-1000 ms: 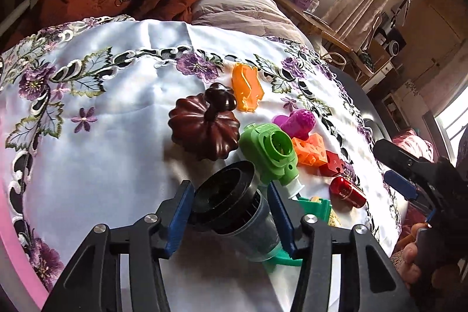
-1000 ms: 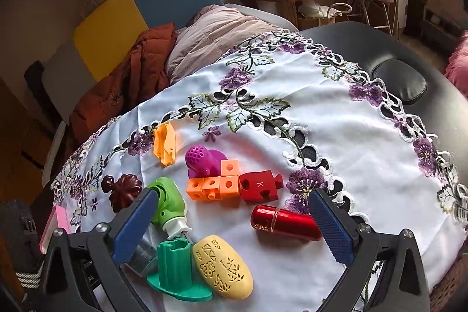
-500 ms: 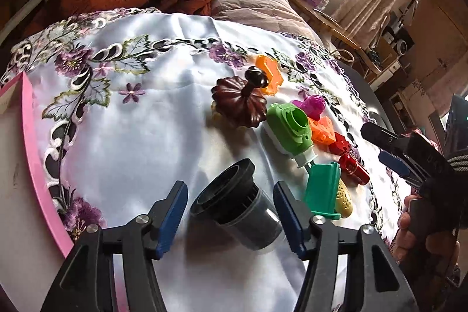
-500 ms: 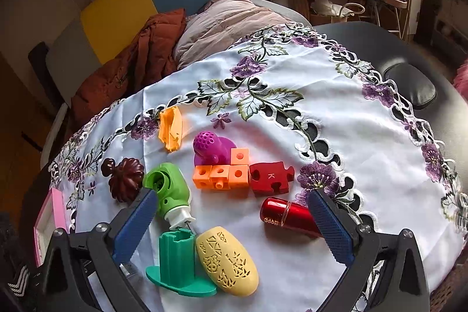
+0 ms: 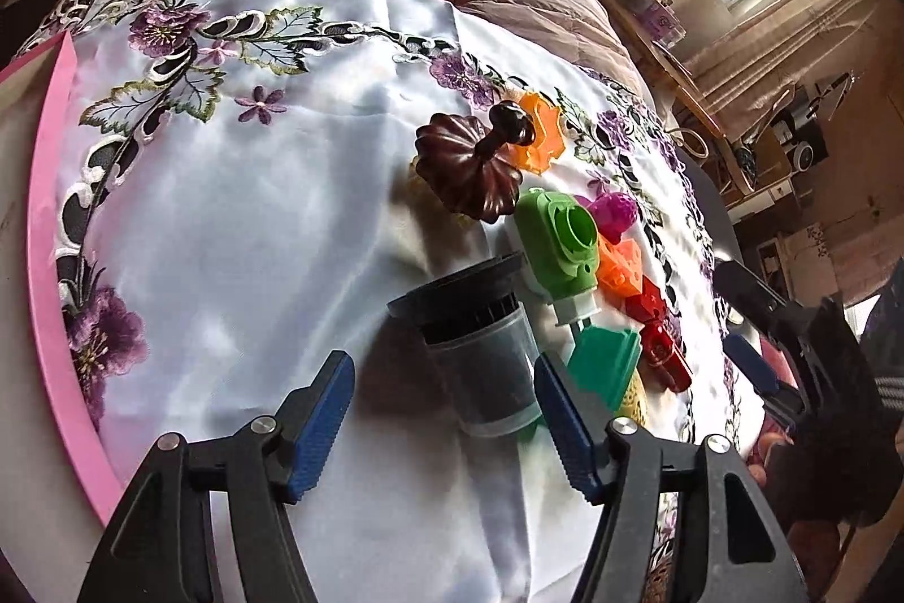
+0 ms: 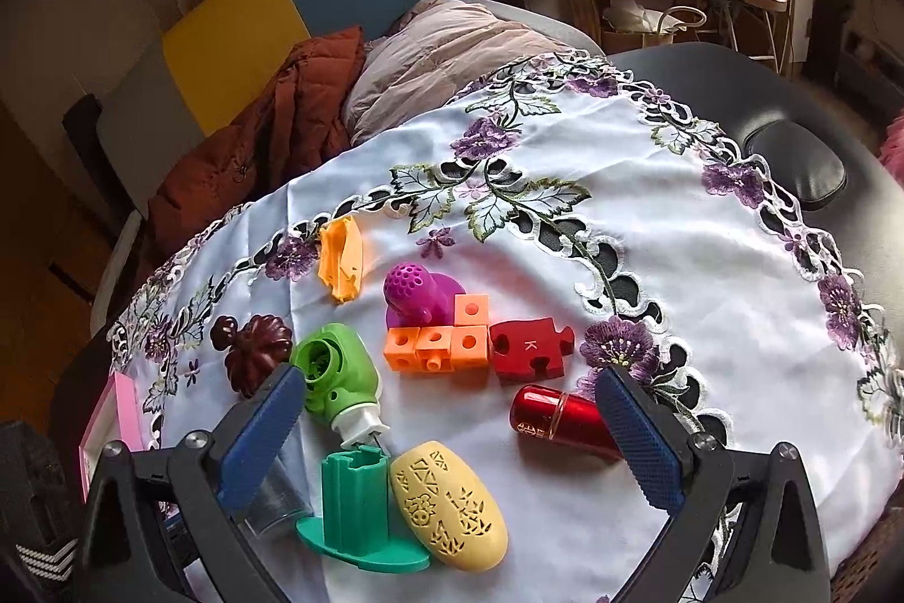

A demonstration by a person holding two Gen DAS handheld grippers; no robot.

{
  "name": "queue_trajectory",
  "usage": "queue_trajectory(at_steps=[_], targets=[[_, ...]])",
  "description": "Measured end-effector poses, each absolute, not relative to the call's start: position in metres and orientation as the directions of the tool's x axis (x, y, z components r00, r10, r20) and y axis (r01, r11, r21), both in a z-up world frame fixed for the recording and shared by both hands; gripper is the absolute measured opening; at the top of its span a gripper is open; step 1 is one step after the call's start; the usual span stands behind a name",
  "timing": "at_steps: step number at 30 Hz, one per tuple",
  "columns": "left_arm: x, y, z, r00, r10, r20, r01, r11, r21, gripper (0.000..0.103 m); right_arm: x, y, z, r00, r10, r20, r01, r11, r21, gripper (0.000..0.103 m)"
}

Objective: Organize rigid objects
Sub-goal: 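Carry the grey cylinder to the tray with the left gripper while the right gripper grasps the green stand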

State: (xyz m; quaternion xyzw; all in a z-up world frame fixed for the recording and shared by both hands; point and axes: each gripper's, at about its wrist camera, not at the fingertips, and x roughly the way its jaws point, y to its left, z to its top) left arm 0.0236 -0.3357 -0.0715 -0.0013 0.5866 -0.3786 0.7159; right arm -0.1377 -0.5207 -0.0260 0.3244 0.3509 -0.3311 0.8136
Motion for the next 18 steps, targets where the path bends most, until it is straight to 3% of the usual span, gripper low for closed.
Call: queue_trajectory(at_steps=[4, 6, 7, 11, 14, 16, 18], targets=[[0.025, -0.361, -0.075, 0.066, -0.518, -0.853, 0.573, 0.719, -0.392, 0.066, -0.137, -0.52, -0.026, 0.538, -0.307, -0.785, 0.762, 0.575, 0.297, 0.103], [0.027, -0.368, -0.085, 0.057, -0.5, -0.864, 0.591, 0.715, -0.374, 0.057, -0.136, -0.52, -0.026, 0.537, -0.307, -0.785, 0.761, 0.578, 0.294, 0.103], [0.026, -0.368, -0.085, 0.078, -0.498, -0.864, 0.607, 0.711, -0.355, 0.044, -0.136, -0.52, -0.026, 0.536, -0.306, -0.787, 0.761, 0.579, 0.293, 0.103], [0.025, -0.353, -0.083, 0.087, -0.522, -0.848, 0.63, 0.688, -0.36, 0.044, -0.134, -0.52, -0.029, 0.537, -0.292, -0.791, 0.756, 0.583, 0.297, 0.103], [0.02, -0.335, -0.073, 0.129, -0.531, -0.837, 0.656, 0.679, -0.33, 0.044, -0.13, -0.516, -0.029, 0.546, -0.276, -0.791, 0.736, 0.608, 0.297, 0.091], [0.014, -0.322, -0.062, 0.164, -0.542, -0.824, 0.68, 0.667, -0.303, 0.044, -0.123, -0.511, -0.032, 0.549, -0.238, -0.801, 0.711, 0.637, 0.298, 0.075], [0.01, -0.311, -0.051, 0.194, -0.555, -0.809, 0.697, 0.658, -0.284, 0.044, -0.113, -0.504, -0.04, 0.539, -0.166, -0.826, 0.674, 0.673, 0.305, 0.073]])
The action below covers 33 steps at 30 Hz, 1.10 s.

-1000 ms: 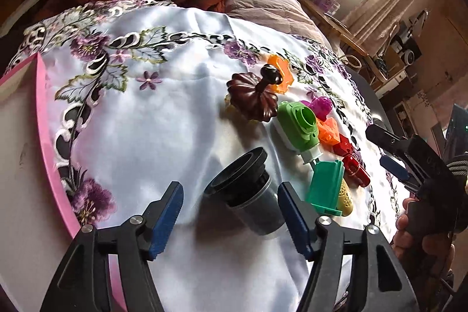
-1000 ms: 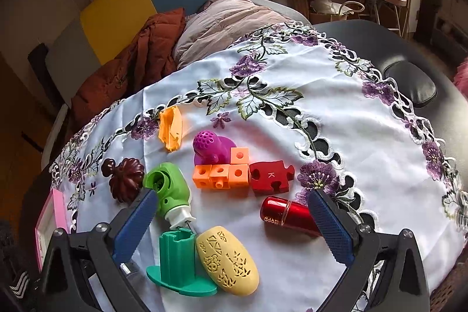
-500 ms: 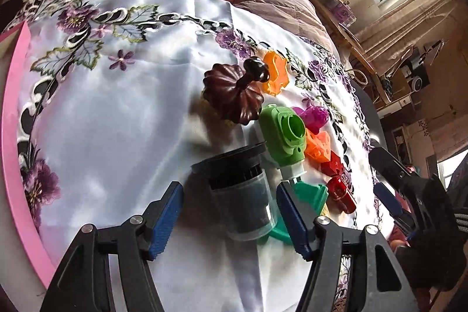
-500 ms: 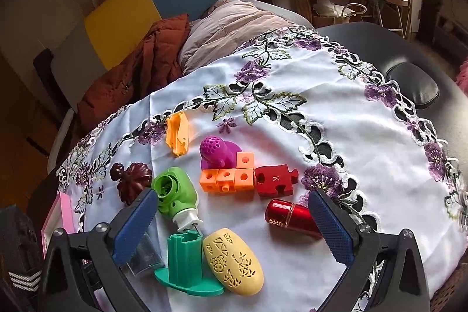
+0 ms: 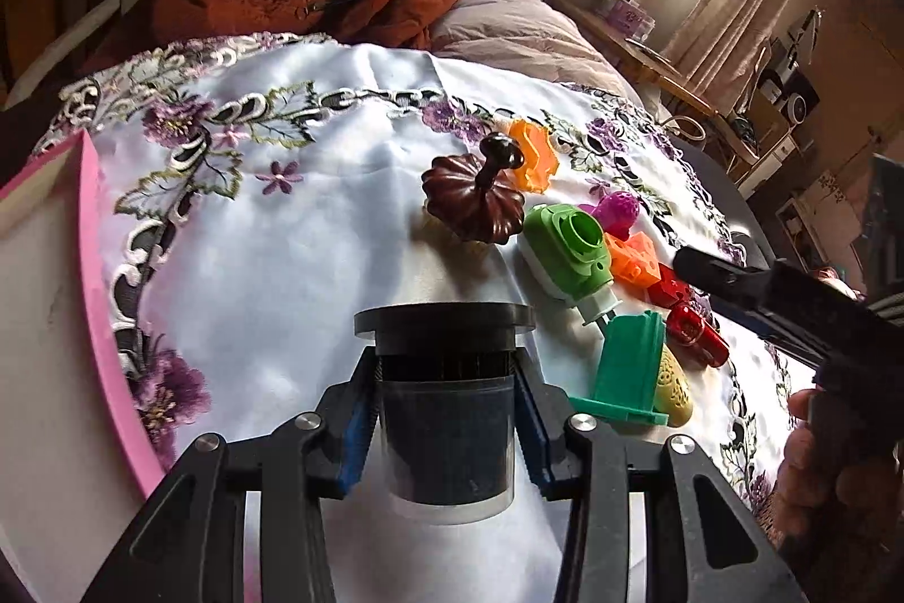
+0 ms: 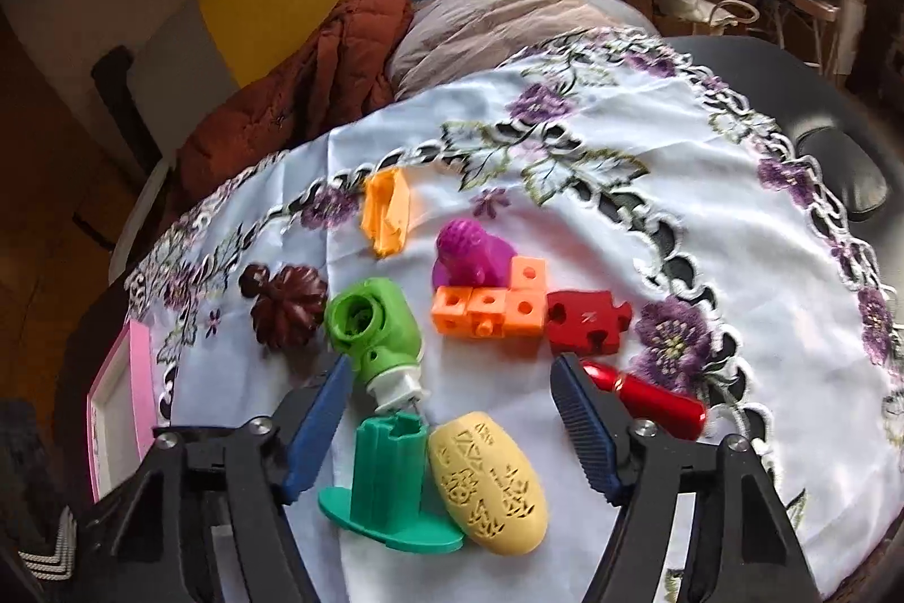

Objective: Organize rigid objects
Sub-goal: 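Carry the grey cylinder to the tray with the left gripper while the right gripper grasps the green stand, then lower the grey cylinder into the tray and open the left gripper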

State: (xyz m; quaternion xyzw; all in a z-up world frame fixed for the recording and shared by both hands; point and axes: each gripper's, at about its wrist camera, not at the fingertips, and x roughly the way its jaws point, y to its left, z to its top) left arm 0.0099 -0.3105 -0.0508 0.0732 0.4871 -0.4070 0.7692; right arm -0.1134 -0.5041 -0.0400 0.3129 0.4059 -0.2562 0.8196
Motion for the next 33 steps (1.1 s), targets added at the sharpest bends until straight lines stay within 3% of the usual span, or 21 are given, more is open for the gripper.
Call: queue_trajectory(at_steps=[5, 12, 14, 22, 33], targets=[[0.013, -0.271, -0.029, 0.264, -0.565, -0.781, 0.693, 0.675, -0.254, 0.044, -0.089, -0.473, -0.057, 0.474, -0.077, -0.877, 0.565, 0.791, 0.236, 0.072], [0.055, -0.197, -0.02, 0.379, -0.507, -0.774, 0.603, 0.77, -0.209, 0.044, -0.079, -0.449, -0.065, 0.416, -0.101, -0.904, 0.479, 0.869, 0.124, 0.038], [0.075, -0.174, -0.024, 0.414, -0.467, -0.781, 0.56, 0.808, -0.185, 0.044, -0.076, -0.448, -0.07, 0.388, -0.102, -0.916, 0.471, 0.876, 0.102, 0.035], [0.148, -0.107, -0.06, 0.461, -0.307, -0.833, 0.38, 0.916, -0.128, 0.044, -0.069, -0.443, -0.084, 0.324, -0.08, -0.943, 0.441, 0.895, 0.075, 0.034], [0.172, -0.1, -0.066, 0.493, -0.231, -0.839, 0.307, 0.948, -0.08, 0.047, -0.069, -0.434, -0.085, 0.323, -0.105, -0.941, 0.411, 0.911, 0.04, 0.034]])
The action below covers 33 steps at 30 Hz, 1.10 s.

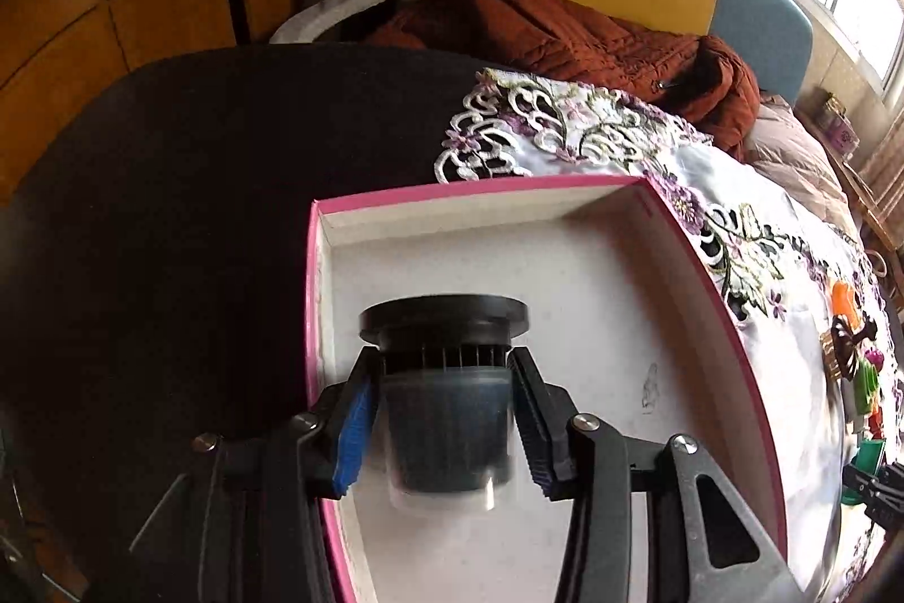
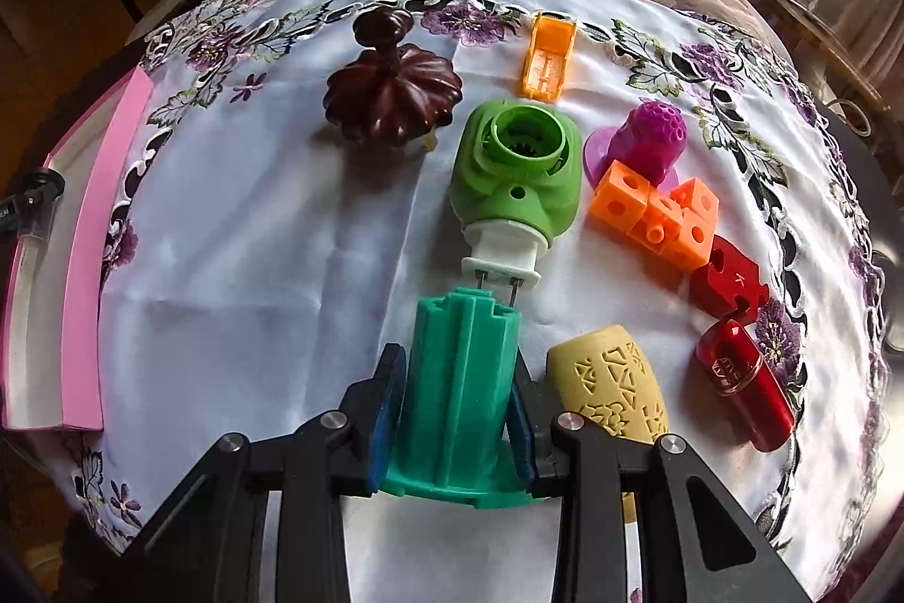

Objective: Organize rigid objects
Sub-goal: 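Lower the grey cylinder into the tray and open the left gripper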

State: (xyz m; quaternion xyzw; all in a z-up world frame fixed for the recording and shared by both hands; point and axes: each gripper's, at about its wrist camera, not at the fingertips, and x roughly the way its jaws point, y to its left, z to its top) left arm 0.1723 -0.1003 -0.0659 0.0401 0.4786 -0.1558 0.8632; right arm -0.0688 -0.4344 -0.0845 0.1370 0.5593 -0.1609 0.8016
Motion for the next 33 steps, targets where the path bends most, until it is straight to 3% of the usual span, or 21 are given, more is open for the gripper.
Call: queue_trajectory(at_steps=[19, 33], targets=[[0.078, -0.063, -0.001, 0.662, -0.242, -0.709, 0.311, 0.95, -0.034, 0.051, -0.064, -0.421, -0.085, 0.321, -0.166, -0.932, 0.366, 0.93, -0.04, 0.034], [0.053, -0.024, -0.015, 0.63, -0.226, -0.743, 0.267, 0.961, -0.066, 0.051, -0.058, -0.407, -0.083, 0.336, -0.247, -0.909, 0.31, 0.94, -0.141, 0.03]])
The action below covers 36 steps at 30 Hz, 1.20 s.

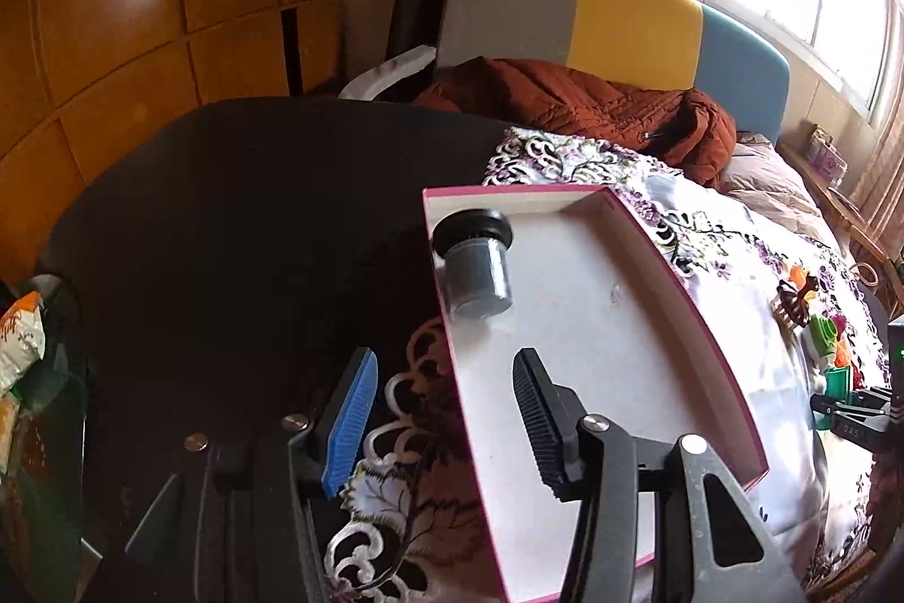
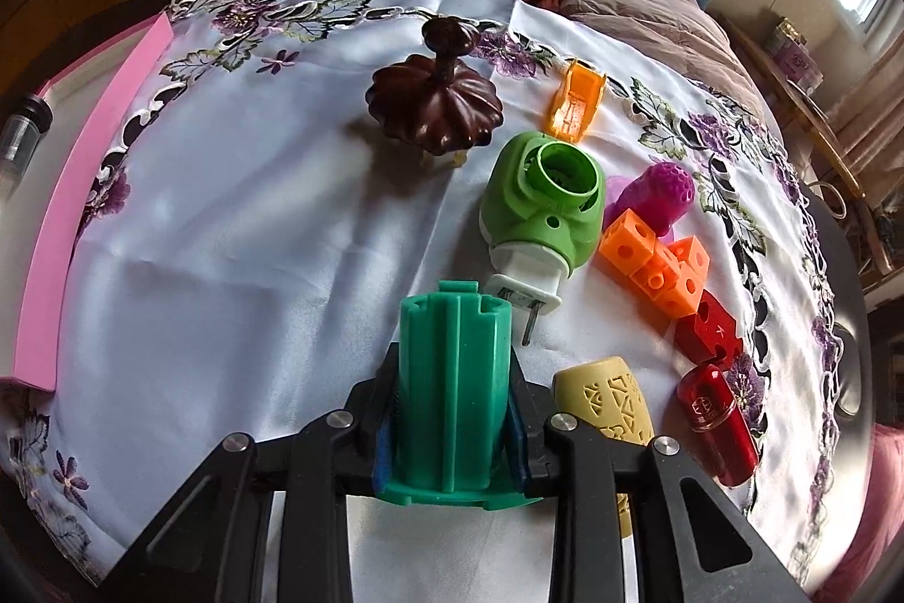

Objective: Organize rigid objects
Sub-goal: 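Lower the grey cylinder into the tray and open the left gripper, then carry the green stand to the tray and release it beside the cylinder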

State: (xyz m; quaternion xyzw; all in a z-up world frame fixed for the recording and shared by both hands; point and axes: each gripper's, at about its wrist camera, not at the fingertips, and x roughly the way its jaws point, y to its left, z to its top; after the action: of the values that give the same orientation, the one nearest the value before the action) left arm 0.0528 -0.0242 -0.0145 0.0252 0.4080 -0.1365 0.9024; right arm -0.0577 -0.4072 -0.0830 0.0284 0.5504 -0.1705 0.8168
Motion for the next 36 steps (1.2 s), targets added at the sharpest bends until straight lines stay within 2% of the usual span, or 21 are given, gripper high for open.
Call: queue_trajectory(at_steps=[11, 18, 24, 28, 32, 36], targets=[[0.044, 0.013, -0.036, 0.594, -0.193, -0.781, 0.211, 0.974, -0.08, 0.05, -0.055, -0.395, -0.081, 0.316, -0.315, -0.895, 0.28, 0.932, -0.229, 0.03], [0.042, 0.028, -0.039, 0.598, -0.18, -0.781, 0.177, 0.98, -0.09, 0.051, -0.048, -0.356, -0.029, 0.482, -0.191, -0.855, 0.255, 0.964, -0.072, 0.03], [0.042, 0.034, -0.037, 0.603, -0.187, -0.775, 0.173, 0.98, -0.102, 0.051, -0.013, -0.271, 0.002, 0.578, 0.021, -0.816, 0.046, 0.997, 0.058, 0.03], [0.042, 0.037, -0.038, 0.597, -0.189, -0.78, 0.17, 0.979, -0.108, 0.051, 0.02, -0.211, -0.004, 0.554, 0.156, -0.818, -0.084, 0.988, 0.132, 0.03], [0.043, 0.042, -0.041, 0.59, -0.189, -0.785, 0.158, 0.98, -0.117, 0.051, 0.058, -0.165, -0.028, 0.485, 0.218, -0.847, -0.144, 0.975, 0.169, 0.03], [0.045, 0.047, -0.044, 0.586, -0.189, -0.788, 0.152, 0.981, -0.122, 0.051, 0.088, -0.139, -0.054, 0.425, 0.222, -0.878, -0.146, 0.974, 0.176, 0.03]])
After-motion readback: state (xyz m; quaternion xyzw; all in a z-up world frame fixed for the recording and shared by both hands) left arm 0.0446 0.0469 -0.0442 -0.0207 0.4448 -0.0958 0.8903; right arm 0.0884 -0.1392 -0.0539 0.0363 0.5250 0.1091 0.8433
